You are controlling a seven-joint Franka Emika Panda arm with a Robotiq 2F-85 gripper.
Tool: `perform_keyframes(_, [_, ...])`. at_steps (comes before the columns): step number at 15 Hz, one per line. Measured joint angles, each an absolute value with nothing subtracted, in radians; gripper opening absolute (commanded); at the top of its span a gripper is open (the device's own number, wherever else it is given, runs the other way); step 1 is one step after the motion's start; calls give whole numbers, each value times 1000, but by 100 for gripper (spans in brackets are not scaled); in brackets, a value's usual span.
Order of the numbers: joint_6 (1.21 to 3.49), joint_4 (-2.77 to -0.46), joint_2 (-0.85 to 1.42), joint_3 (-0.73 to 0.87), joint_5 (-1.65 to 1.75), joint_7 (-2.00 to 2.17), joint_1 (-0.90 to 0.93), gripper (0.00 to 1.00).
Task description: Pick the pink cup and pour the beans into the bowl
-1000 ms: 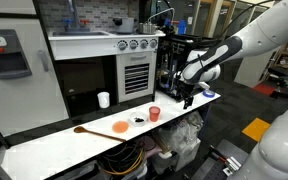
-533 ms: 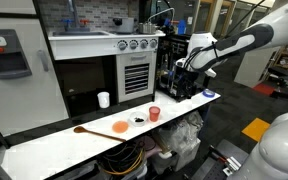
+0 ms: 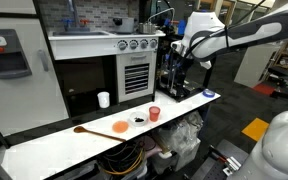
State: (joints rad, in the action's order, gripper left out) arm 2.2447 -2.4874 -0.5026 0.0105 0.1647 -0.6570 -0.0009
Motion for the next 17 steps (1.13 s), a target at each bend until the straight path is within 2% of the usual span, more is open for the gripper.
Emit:
perform_keyframes(10, [2244, -2449, -487, -75, 110, -120, 90, 100])
perform_keyframes(17, [2243, -2448, -442, -88, 89, -60, 102, 100])
